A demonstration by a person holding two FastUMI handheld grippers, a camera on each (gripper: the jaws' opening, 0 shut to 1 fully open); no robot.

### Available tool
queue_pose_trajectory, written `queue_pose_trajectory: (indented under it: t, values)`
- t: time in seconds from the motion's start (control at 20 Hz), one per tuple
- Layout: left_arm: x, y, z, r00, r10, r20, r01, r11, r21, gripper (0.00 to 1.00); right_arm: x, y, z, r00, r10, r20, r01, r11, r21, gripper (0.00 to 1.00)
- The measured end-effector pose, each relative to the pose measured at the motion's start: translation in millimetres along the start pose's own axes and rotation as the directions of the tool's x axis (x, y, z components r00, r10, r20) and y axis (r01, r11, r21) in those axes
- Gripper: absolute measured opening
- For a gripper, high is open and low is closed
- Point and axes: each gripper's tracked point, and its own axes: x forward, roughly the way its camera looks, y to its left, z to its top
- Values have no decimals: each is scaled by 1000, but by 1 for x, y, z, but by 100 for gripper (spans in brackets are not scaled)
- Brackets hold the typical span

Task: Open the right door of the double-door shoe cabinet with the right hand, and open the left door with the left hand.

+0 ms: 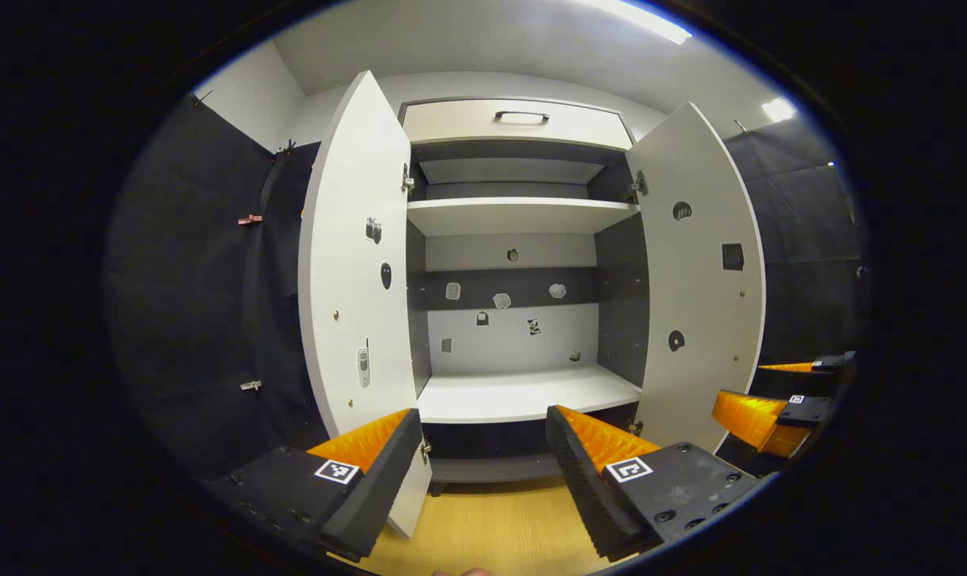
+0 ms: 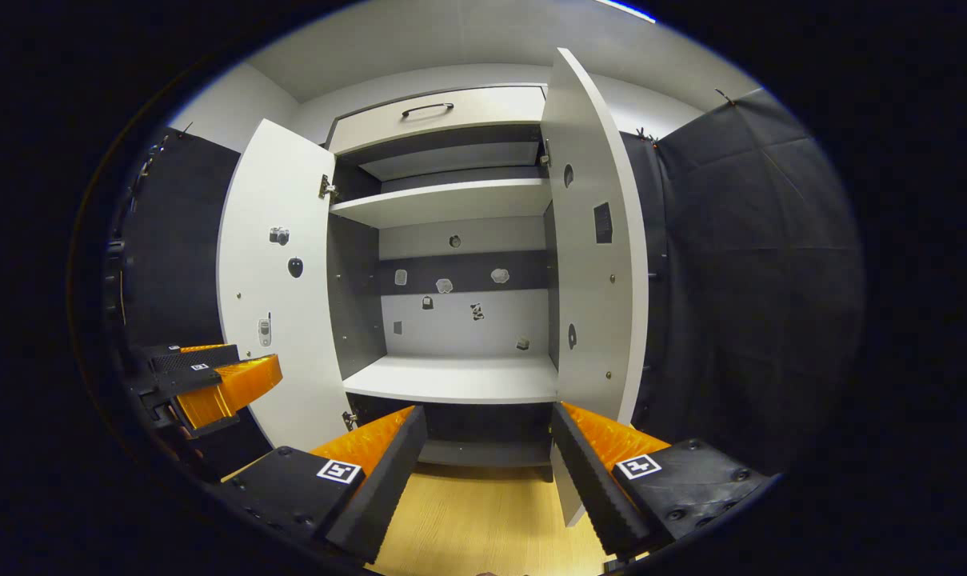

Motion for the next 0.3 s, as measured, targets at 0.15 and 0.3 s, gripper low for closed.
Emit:
queue_pose_trajectory:
  t: [0.15,0.3]
  values:
    - [-2,-2,-9,999,-52,3,52,998,33,96,-3,4,-6,999,-38,4,38,999,5,100]
    - [-1,2,-16,997,-72,15,71,996,54,96,-3,7,-8,997,-71,12,71,997,3,100]
